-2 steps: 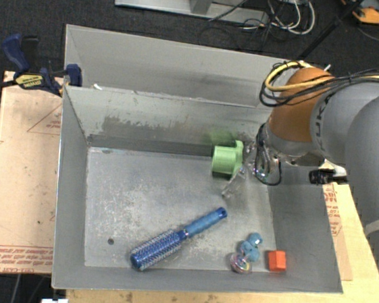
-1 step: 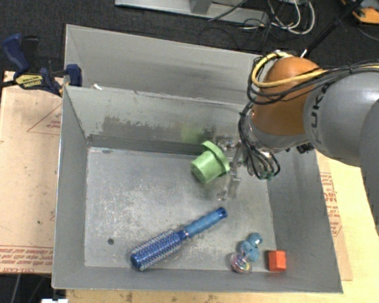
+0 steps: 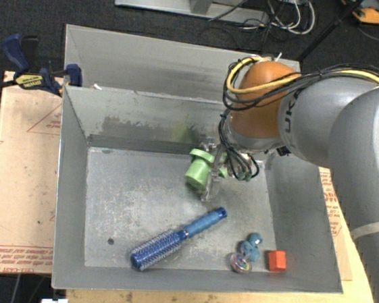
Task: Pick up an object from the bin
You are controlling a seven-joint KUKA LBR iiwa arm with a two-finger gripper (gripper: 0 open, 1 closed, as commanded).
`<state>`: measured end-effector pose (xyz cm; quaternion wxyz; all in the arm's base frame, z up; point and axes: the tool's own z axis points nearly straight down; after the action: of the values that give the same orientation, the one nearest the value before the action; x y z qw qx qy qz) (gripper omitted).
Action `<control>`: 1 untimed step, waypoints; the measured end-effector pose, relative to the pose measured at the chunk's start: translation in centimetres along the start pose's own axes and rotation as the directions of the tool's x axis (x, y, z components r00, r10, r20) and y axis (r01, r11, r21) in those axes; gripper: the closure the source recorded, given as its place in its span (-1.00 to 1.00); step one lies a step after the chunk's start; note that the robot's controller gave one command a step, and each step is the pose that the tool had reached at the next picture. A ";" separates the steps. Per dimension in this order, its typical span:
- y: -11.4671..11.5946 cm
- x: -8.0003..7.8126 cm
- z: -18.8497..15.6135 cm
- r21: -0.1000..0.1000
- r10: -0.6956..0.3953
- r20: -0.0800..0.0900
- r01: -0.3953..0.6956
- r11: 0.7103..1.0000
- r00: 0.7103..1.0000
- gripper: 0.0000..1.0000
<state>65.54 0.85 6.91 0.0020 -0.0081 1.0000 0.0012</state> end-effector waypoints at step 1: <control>0.0 -0.1 -0.1 -0.001 -0.001 0.004 0.001 1.000 1.000 -1.00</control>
Offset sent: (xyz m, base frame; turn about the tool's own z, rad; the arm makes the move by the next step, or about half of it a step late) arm 0.0000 0.0000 0.0000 0.0000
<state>65.66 0.88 7.01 0.0039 -0.0087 1.0000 0.0017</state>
